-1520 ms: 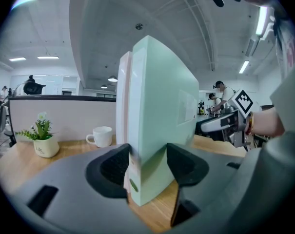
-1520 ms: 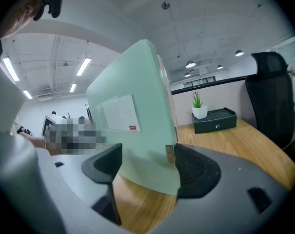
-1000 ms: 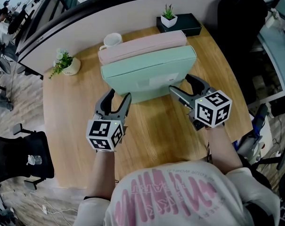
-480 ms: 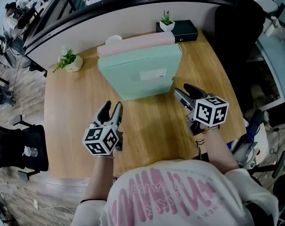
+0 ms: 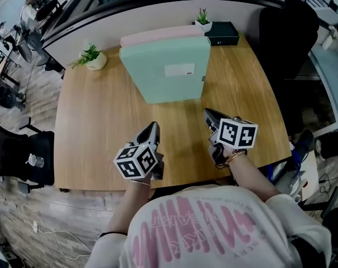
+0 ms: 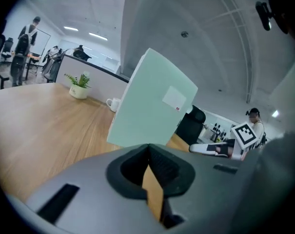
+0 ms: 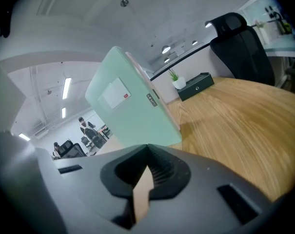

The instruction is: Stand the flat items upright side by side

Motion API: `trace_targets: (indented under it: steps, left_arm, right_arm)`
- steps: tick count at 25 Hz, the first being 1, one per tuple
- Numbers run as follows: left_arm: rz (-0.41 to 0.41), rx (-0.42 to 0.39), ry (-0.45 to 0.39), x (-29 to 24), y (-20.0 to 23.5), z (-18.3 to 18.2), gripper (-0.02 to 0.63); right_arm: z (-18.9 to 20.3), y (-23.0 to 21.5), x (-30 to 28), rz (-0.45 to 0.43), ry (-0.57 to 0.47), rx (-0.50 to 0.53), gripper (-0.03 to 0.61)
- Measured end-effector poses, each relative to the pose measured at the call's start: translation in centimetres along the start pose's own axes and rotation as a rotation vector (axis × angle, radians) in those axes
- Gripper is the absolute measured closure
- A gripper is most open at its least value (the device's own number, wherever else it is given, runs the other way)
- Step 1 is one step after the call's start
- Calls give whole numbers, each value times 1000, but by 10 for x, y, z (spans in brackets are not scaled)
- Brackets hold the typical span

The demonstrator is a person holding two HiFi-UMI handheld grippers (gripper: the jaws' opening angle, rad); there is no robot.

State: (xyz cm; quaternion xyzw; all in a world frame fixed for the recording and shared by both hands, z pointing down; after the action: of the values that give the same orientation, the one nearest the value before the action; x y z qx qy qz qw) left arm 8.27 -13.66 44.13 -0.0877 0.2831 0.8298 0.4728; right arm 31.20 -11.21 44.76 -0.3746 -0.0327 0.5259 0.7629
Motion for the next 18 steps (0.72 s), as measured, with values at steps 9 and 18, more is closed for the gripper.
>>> trace_targets:
  steps: [9, 18]
  left_arm:
    - [-12, -78, -81, 47, -16, -13, 612]
    - [-12, -149, -63, 119, 18, -3, 612]
  right_arm:
    - [4, 66, 17, -93, -96, 91, 583]
    - [48, 126, 37, -54, -122, 135, 583]
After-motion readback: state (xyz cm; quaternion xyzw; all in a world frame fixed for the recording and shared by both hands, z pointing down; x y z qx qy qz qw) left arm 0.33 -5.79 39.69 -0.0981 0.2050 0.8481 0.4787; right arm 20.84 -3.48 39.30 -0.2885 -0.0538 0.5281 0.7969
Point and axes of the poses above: the fingertips, and each gripper's own axes: x backward along the fingers, y to its left, z out of its underside, the point moved 5 cm from there along x, backward along the fingers, and after that the axes turned 8 degrees about -z, right-handed, at the moved point
